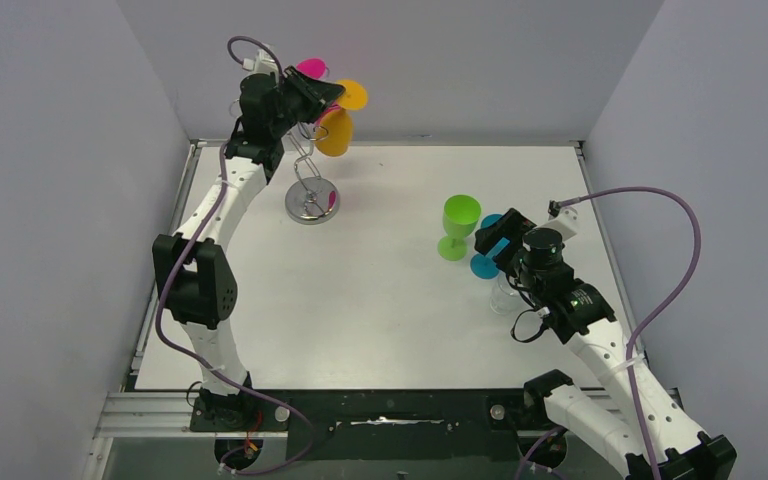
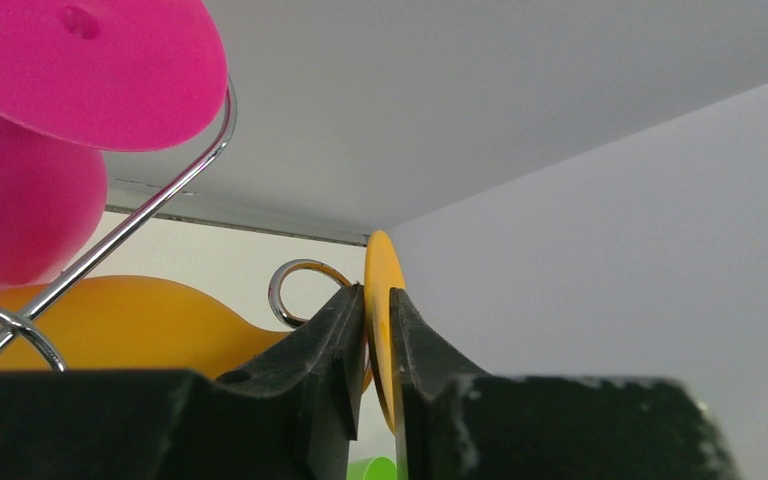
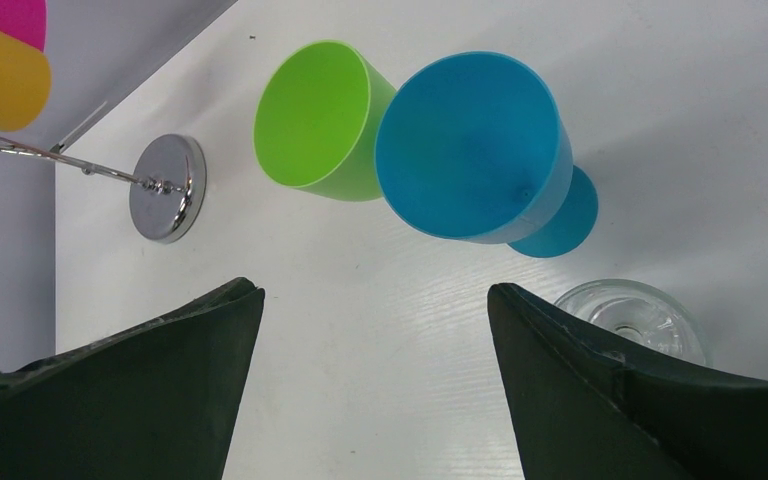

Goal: Take the wine glass off the wine glass rack
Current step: Pick up the wine glass from the wine rack.

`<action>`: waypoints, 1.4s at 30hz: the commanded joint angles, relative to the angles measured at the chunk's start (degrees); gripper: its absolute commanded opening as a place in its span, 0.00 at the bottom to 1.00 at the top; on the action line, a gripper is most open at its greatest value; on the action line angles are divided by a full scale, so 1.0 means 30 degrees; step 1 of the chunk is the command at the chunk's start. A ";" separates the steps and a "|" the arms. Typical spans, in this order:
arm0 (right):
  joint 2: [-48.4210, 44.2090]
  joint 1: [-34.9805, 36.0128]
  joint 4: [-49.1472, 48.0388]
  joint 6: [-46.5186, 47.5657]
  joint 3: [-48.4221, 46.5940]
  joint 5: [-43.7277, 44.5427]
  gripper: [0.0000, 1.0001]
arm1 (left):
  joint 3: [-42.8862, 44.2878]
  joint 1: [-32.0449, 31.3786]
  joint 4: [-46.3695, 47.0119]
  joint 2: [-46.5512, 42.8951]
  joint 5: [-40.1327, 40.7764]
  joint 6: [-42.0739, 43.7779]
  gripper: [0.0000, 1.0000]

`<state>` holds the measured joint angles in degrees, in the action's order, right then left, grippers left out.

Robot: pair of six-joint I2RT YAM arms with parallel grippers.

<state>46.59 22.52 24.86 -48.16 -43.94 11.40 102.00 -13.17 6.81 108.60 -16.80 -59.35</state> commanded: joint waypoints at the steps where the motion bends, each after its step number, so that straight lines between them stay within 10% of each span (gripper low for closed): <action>1: -0.0308 -0.0070 -0.0939 -0.0096 -0.0084 0.0031 0.86 | 0.0290 0.0125 0.1462 -0.0117 -0.1085 -0.0693 0.11; 14: -0.1027 -0.0071 -0.1231 -0.0611 -0.0339 -0.0363 0.86 | 0.0816 0.0550 0.4611 -0.0322 -0.3274 -0.4172 0.00; 42: -0.0270 -0.0072 0.0384 -0.1930 -0.0760 0.0105 0.86 | -0.0196 0.1371 0.0551 -0.2143 -0.2382 -0.2342 0.00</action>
<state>46.19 22.52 27.57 -53.10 -43.97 10.31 101.49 -10.13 7.88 107.79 -24.51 -67.42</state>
